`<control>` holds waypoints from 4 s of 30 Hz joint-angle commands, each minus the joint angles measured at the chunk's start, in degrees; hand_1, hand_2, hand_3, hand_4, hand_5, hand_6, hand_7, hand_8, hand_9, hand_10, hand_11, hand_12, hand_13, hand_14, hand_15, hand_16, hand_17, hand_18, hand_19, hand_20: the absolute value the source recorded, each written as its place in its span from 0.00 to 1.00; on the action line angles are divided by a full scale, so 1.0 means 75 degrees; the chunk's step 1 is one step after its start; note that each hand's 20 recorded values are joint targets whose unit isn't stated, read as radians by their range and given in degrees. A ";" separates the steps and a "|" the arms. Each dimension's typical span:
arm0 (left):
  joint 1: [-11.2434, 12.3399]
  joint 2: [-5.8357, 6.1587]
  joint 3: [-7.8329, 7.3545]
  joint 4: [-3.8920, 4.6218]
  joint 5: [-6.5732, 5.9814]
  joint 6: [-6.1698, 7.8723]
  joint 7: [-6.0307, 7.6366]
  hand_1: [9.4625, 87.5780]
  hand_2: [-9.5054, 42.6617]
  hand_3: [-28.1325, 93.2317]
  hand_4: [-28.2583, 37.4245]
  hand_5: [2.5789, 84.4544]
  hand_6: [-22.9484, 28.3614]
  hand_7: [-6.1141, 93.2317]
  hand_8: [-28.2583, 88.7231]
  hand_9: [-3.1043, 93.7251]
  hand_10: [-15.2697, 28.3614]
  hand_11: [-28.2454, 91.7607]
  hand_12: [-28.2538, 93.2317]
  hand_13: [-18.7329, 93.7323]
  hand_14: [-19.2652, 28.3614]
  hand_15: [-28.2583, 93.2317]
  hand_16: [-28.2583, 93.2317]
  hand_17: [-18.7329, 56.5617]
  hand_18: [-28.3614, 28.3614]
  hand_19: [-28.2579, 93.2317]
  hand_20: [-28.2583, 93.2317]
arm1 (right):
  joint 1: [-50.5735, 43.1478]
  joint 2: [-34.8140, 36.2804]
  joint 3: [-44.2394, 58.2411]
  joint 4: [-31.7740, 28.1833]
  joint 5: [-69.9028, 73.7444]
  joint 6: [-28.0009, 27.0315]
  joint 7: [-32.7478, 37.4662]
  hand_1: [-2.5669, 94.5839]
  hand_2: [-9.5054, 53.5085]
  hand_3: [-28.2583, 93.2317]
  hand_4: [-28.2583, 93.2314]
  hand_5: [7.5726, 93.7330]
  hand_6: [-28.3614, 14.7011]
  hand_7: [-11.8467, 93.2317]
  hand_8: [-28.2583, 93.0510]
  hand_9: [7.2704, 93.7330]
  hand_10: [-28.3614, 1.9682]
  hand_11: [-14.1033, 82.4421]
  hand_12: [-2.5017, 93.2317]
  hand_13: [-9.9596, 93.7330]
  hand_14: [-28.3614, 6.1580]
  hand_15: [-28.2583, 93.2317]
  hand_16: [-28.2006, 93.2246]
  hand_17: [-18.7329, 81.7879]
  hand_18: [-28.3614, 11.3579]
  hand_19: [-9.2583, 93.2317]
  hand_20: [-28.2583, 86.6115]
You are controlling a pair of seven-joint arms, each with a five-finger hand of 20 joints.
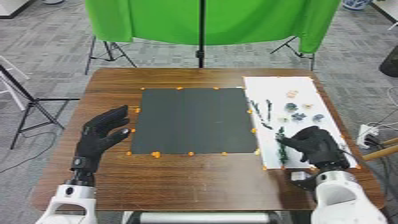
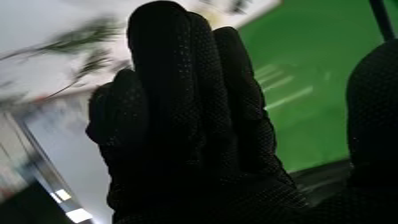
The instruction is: Arrange flowers
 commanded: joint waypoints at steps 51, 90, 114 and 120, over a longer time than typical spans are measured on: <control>-0.0118 -0.0034 0.0131 0.0332 -0.1513 0.0469 -0.0075 0.26 0.13 0.76 0.13 0.50 0.54 0.15 0.19 0.43 0.64 0.36 0.33 0.44 0.77 0.45 0.23 0.36 0.78 0.40 0.46 | 0.3624 -0.1152 -0.2922 0.0615 -0.0028 0.0655 -0.0076 0.97 0.00 0.00 0.73 0.85 0.59 0.40 0.44 0.97 0.60 0.47 0.45 1.00 0.79 0.72 0.43 0.95 0.64 0.94 0.61; -0.1130 0.0478 0.0937 0.1112 -0.2458 0.0575 -0.0505 0.12 0.33 0.78 0.00 0.50 0.58 0.12 0.20 0.42 0.65 0.35 0.32 0.41 0.75 0.41 0.23 0.34 0.74 0.32 0.41 | 0.7334 -0.2783 -0.7324 0.4308 0.2391 0.1265 -0.0020 0.84 0.00 0.00 0.56 0.83 0.55 0.35 0.39 0.92 0.47 0.52 0.29 1.00 0.75 0.66 0.45 0.94 0.66 0.92 0.59; -0.0405 -0.0033 0.0609 0.0797 -0.2379 0.0858 -0.0301 0.14 0.28 0.78 0.00 0.49 0.58 0.11 0.20 0.41 0.65 0.35 0.33 0.41 0.76 0.41 0.24 0.33 0.74 0.32 0.41 | 0.7209 -0.2186 -0.6957 0.3298 0.1203 -0.1679 0.0024 0.16 0.32 0.77 0.16 0.81 0.52 0.25 0.18 0.91 0.43 0.58 0.33 0.98 0.65 0.72 0.51 0.89 0.48 1.00 0.67; -0.0358 -0.0050 0.0572 0.0765 -0.2383 0.0856 -0.0289 0.14 0.28 0.78 0.00 0.49 0.59 0.11 0.20 0.41 0.65 0.35 0.33 0.41 0.76 0.41 0.24 0.33 0.74 0.32 0.41 | 0.7601 -0.2243 -0.7249 0.3707 0.1631 -0.2161 0.0096 0.13 0.39 0.76 0.16 0.80 0.51 0.22 0.17 0.91 0.42 0.58 0.34 0.99 0.65 0.73 0.51 0.90 0.49 1.00 0.69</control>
